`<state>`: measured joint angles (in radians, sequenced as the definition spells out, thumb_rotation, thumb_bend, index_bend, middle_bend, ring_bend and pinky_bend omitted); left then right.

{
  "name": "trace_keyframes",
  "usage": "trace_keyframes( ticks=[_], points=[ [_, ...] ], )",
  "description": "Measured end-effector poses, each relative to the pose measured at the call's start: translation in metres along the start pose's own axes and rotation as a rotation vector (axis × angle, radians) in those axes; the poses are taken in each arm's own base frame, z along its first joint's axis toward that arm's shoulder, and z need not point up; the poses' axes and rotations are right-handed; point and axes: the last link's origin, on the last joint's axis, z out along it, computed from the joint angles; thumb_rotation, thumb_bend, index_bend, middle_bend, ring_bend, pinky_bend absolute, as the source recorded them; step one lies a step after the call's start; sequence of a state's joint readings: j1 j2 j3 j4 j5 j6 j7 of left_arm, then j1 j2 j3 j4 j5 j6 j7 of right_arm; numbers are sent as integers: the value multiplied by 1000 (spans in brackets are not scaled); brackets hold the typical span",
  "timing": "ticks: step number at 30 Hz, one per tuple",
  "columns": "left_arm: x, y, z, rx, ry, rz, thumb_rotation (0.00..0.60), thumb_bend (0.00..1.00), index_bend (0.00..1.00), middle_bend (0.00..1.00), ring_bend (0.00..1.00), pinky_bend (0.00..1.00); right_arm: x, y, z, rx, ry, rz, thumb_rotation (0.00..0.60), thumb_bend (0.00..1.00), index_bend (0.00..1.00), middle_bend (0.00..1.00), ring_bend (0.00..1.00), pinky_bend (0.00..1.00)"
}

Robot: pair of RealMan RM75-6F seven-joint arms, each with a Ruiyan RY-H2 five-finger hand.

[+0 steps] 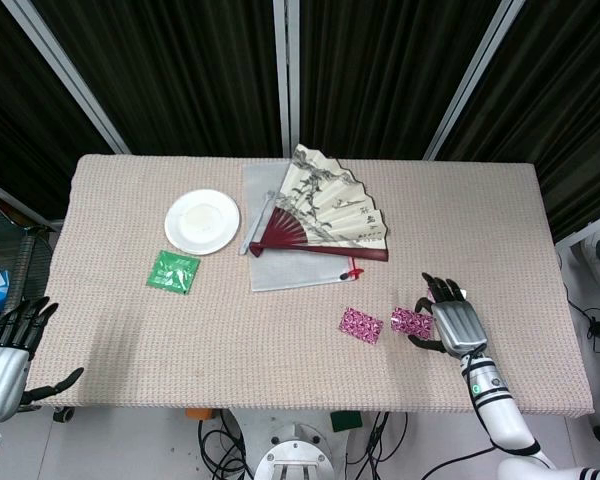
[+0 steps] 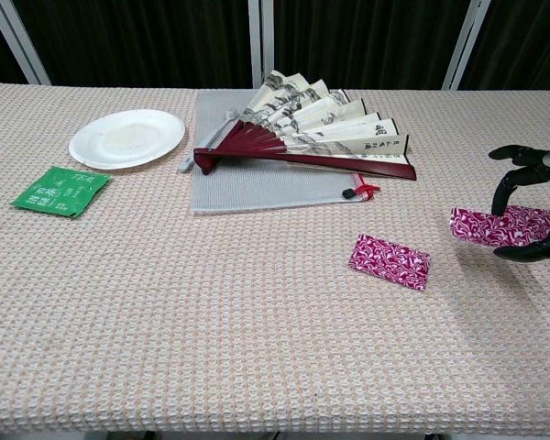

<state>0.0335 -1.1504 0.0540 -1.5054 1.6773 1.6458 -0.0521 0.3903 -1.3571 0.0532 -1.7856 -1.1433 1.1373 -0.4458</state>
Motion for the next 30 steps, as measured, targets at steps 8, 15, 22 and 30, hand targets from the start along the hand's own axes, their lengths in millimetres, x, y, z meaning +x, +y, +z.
trace_keyframes(
  ticks=[8,15,22,30],
  points=[
    [-2,0,0,-1,-6,-4,361,122,68,37,0,120,-4,-26,11,52,-17,5,512,519,464,0,0,0],
    [-4,-3,0,5,-11,-7,364,122,68,37,0,121,-21,-58,21,70,-35,21,513,515,466,0,0,0],
    [-4,-8,-1,15,-12,-13,363,122,69,37,0,121,-39,-85,31,58,-25,40,512,507,465,0,0,0],
    [-5,-13,-2,22,-12,-19,361,122,71,37,0,121,-43,-88,36,20,3,50,513,496,465,0,0,0]
  ],
)
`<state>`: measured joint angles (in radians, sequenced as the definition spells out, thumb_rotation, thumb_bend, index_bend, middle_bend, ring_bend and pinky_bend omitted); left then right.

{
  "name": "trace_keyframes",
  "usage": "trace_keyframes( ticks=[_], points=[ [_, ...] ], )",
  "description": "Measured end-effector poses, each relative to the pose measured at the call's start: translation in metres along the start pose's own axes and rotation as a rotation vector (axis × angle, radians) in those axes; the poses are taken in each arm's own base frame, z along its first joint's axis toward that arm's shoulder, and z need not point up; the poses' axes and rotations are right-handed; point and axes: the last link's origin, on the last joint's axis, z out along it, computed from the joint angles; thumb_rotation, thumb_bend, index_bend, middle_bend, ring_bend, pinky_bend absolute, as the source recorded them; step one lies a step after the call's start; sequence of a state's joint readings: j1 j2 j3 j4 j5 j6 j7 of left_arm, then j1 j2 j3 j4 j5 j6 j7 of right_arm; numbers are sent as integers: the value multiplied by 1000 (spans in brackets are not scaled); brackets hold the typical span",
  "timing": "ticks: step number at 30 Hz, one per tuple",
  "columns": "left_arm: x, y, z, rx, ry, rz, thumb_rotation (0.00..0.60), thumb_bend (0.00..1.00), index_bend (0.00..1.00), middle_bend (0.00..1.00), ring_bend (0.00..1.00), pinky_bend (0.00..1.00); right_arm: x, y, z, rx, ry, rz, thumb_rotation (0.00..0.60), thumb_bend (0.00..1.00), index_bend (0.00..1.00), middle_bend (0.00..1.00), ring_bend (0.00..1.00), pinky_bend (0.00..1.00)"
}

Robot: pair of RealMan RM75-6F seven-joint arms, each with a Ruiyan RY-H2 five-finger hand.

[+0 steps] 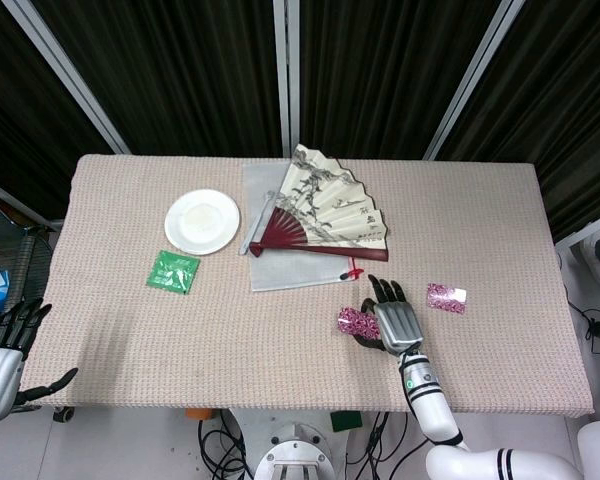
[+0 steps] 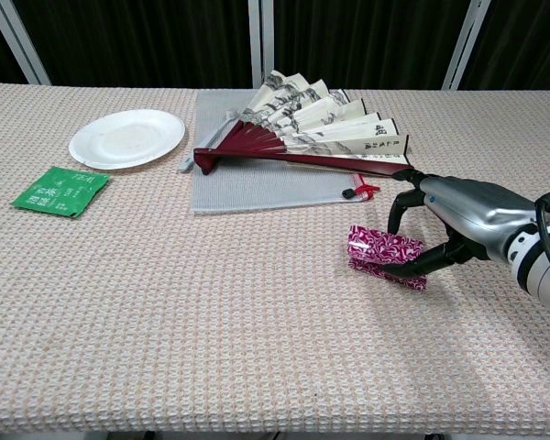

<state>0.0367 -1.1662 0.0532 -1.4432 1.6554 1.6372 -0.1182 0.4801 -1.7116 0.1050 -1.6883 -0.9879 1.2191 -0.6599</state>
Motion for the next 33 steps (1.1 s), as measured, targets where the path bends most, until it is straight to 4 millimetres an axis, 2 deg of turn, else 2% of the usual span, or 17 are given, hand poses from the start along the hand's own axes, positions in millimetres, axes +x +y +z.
trace_keyframes(
  ticks=[12,15,19,33],
  points=[
    [0,0,-1,-2,1,-1,361,122,72,37,0,121,-4,-1,0,-13,-8,7,512,474,454,0,0,0],
    [0,0,0,-1,0,0,361,122,72,37,0,121,-4,0,0,-17,-9,3,511,450,447,0,0,0],
    [0,0,0,-4,-2,-1,360,122,72,37,0,121,-4,0,0,-21,-15,0,512,371,425,0,0,0],
    [0,-1,-1,0,-1,-2,363,121,73,37,0,122,-5,3,-2,-25,-23,1,513,328,382,0,0,0]
  ],
)
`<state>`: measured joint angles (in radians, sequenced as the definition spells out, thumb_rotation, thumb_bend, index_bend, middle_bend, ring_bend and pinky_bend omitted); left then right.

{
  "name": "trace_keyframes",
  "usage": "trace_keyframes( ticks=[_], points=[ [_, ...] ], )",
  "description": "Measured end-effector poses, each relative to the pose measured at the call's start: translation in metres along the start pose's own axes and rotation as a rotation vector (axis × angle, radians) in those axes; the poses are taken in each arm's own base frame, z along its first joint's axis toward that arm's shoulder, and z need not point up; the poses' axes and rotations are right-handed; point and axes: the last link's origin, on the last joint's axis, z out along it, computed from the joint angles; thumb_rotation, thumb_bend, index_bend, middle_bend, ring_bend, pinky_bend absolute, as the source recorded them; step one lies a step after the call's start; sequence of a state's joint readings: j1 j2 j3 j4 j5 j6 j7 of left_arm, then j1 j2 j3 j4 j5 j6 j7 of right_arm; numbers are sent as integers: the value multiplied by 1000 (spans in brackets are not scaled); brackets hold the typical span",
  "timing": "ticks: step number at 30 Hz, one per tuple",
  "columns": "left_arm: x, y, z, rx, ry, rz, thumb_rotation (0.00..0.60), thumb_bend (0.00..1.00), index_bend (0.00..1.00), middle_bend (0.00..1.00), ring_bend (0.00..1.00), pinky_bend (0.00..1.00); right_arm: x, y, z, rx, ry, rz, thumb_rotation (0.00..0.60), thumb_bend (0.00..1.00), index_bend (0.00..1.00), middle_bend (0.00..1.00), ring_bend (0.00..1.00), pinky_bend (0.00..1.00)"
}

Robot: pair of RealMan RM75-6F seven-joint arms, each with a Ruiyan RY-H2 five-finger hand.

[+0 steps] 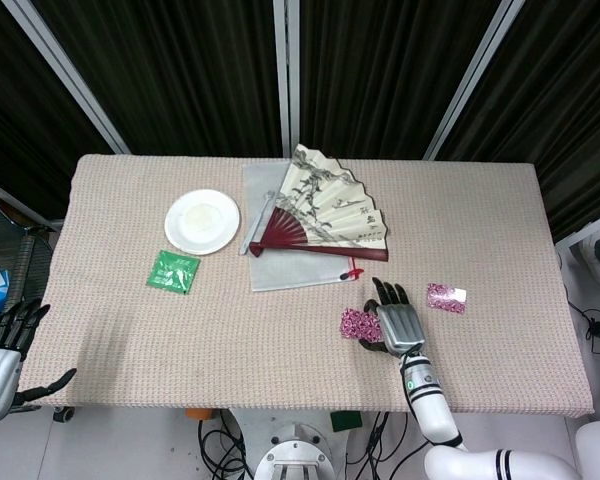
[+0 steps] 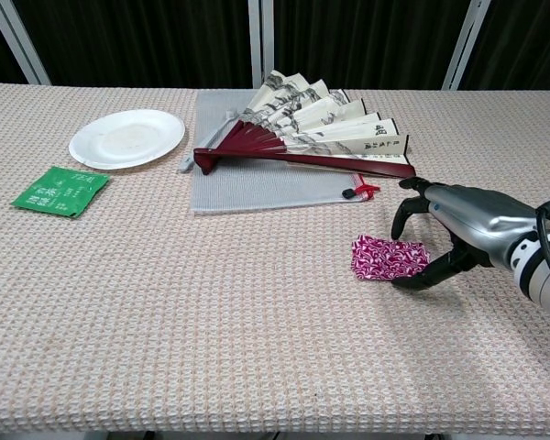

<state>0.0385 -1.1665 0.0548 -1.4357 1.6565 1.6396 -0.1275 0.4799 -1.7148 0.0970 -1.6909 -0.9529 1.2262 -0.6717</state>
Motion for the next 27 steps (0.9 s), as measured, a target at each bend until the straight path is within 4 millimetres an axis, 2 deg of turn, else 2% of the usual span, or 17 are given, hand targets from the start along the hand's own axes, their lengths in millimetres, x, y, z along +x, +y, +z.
trace_keyframes(
  ticks=[6,11,15,19,23,27],
  points=[
    [-1,0,0,-1,-2,0,365,121,73,37,0,122,7,4,-5,5,15,11,512,327,367,0,0,0],
    [0,0,0,-2,2,0,362,122,73,37,0,122,19,19,-11,-14,53,11,511,327,348,0,0,0],
    [0,-1,-2,3,1,-1,363,122,73,37,0,122,33,46,-15,-73,96,-1,512,327,330,0,0,0],
    [-3,-1,-2,1,-7,-6,362,122,73,37,0,122,48,84,-16,-176,143,-38,512,327,327,0,0,0],
    [-6,1,-2,-6,-10,-9,362,121,72,37,0,122,52,115,-17,-273,164,-80,512,327,327,0,0,0],
    [-6,3,-1,-12,-8,-6,362,122,73,37,0,122,52,134,-19,-332,174,-123,512,329,327,0,0,0]
  ],
)
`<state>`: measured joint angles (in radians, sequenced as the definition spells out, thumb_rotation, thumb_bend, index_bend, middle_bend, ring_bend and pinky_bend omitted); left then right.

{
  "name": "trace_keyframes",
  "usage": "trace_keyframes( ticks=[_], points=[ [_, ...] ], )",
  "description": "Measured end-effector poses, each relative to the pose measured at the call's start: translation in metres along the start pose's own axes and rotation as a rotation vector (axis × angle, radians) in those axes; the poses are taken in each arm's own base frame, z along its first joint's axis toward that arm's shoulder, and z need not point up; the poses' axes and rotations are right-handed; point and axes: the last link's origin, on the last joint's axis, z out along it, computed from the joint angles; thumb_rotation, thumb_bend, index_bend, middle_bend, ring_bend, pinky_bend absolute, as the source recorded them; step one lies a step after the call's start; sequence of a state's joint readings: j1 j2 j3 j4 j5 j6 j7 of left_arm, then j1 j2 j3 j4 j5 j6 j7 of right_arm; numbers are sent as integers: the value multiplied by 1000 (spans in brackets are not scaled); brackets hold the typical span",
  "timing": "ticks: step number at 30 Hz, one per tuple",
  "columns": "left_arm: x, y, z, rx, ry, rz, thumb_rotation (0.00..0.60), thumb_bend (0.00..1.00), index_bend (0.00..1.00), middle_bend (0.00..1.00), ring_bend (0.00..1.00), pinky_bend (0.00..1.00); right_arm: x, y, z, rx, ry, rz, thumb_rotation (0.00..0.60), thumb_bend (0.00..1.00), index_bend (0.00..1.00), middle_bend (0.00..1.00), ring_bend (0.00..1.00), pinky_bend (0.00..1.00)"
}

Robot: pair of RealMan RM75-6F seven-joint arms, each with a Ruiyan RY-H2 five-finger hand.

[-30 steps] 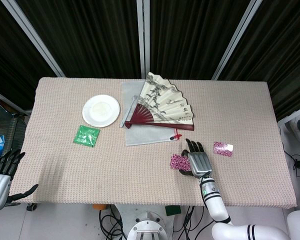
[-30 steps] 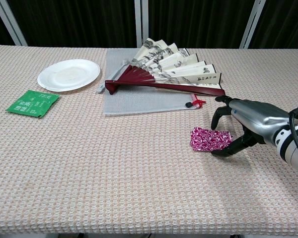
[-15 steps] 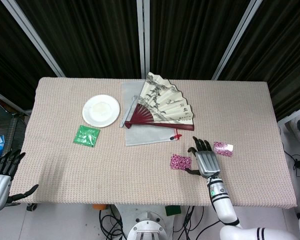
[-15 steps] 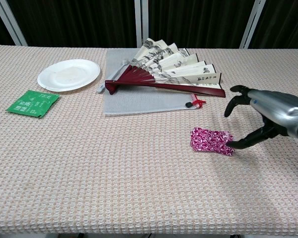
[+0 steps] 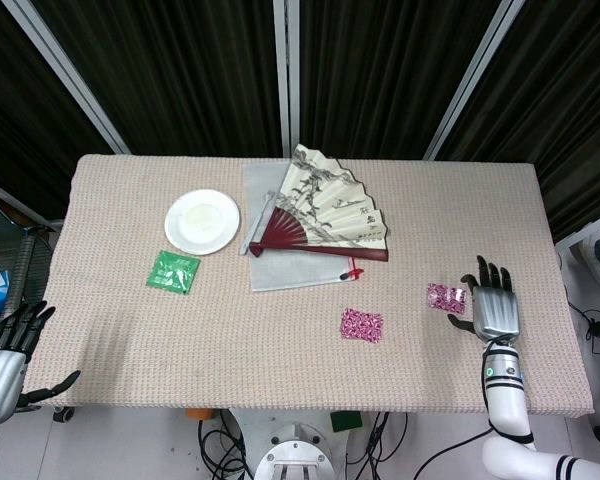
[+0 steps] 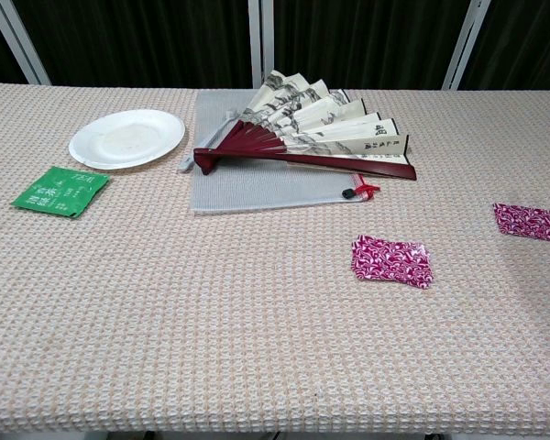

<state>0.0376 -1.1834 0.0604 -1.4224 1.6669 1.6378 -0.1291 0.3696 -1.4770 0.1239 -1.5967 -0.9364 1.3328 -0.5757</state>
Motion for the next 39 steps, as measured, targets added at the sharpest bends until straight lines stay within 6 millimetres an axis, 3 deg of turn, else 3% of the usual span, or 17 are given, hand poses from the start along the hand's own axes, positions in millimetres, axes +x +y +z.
trace_keyframes(
  ticks=[14,19,39],
  points=[
    [0,1,1,-1,-10,6,363,122,73,37,0,122,-15,2,11,-14,-57,36,512,371,327,0,0,0],
    [0,1,1,3,-12,8,361,122,73,37,0,122,-16,0,19,-10,-87,32,513,453,327,0,0,0],
    [-4,2,2,2,-23,5,361,122,73,37,0,122,-23,-8,27,-7,-118,11,511,472,329,0,0,0]
  ],
)
